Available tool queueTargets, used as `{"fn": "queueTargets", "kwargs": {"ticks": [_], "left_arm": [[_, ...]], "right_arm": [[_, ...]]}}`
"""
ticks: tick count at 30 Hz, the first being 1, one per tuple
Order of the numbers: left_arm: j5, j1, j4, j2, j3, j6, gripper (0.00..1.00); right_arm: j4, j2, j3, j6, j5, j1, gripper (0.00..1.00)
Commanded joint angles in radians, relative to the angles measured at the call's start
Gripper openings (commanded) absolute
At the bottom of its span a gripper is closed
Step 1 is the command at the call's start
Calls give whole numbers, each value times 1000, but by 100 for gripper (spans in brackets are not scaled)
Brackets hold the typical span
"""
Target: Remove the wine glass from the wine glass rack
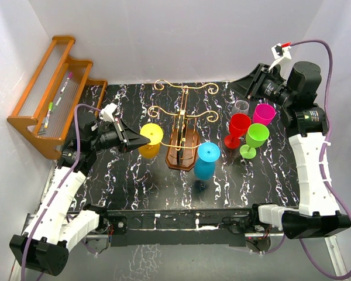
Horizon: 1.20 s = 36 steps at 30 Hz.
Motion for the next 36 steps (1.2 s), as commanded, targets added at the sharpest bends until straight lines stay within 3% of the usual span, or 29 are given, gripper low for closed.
{"fn": "queueTargets", "kwargs": {"ticks": [1,11,22,36], "left_arm": [[86,7,118,-4,-15,-44,0],[153,-32,117,-32,-56,-31,0],[204,-121,-56,-85,-24,103,0],[401,-169,282,-182,149,-70,0]], "right_arm": [[62,-20,0,8,5,4,24],[51,-15,14,10,8,4,24],[27,-13,37,4,12,4,25],[-11,28,103,11,-98,4,25]]}}
